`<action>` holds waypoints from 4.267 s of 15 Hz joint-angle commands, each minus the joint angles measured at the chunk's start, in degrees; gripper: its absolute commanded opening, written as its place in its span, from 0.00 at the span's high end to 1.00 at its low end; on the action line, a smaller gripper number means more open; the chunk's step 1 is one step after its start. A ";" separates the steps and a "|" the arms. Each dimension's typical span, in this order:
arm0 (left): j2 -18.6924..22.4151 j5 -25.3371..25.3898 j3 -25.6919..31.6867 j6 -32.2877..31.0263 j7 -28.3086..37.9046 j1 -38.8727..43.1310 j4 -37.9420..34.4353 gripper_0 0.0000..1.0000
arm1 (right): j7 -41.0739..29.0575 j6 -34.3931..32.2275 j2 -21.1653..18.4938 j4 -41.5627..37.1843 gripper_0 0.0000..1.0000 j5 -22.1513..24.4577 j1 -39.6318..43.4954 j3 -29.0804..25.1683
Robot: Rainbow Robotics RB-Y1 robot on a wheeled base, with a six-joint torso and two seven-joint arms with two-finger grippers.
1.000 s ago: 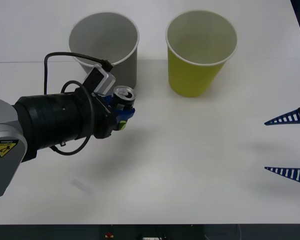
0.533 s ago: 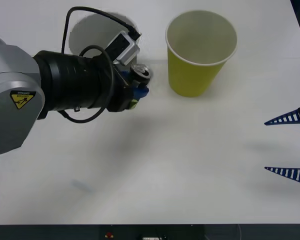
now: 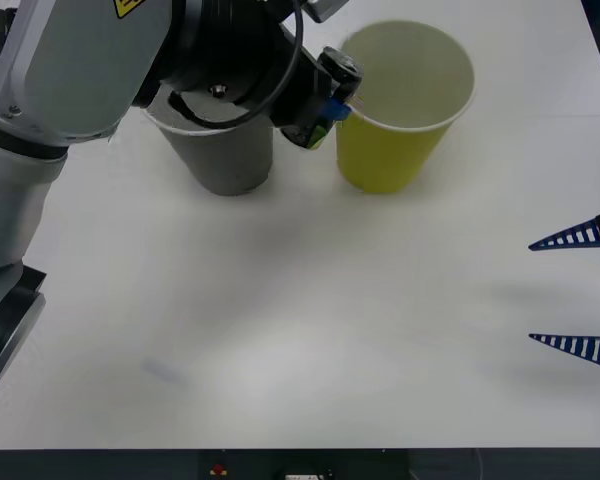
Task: Put the can into the green bin and the plastic bottle into the gray bin
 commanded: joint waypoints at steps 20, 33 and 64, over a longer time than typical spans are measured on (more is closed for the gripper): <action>-11.38 -7.69 -13.91 12.31 -0.09 -26.22 36.96 0.76 | 0.00 0.00 0.00 0.00 0.00 0.00 0.00 0.00; -4.70 1.01 0.76 2.47 -16.97 -15.24 22.90 0.00 | 0.00 0.00 0.00 0.00 0.00 0.00 0.00 0.00; 35.38 49.00 26.25 15.39 -68.12 54.90 -11.29 0.00 | 0.00 0.00 0.00 0.00 0.00 0.00 0.00 0.00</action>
